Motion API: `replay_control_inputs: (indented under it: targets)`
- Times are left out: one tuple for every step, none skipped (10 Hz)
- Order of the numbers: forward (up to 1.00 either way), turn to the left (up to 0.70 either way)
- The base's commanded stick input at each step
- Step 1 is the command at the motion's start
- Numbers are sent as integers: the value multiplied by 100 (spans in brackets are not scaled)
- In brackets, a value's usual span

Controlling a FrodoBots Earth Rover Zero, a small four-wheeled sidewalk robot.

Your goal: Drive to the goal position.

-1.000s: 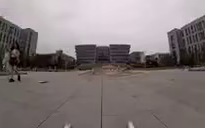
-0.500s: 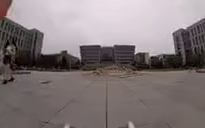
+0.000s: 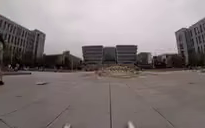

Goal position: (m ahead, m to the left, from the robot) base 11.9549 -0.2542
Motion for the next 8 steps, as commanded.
replay_control_inputs:
  targets:
    - [70,0]
    - [70,0]
    - [70,0]
    - [70,0]
    - [70,0]
    - [70,0]
    - [70,0]
    - [70,0]
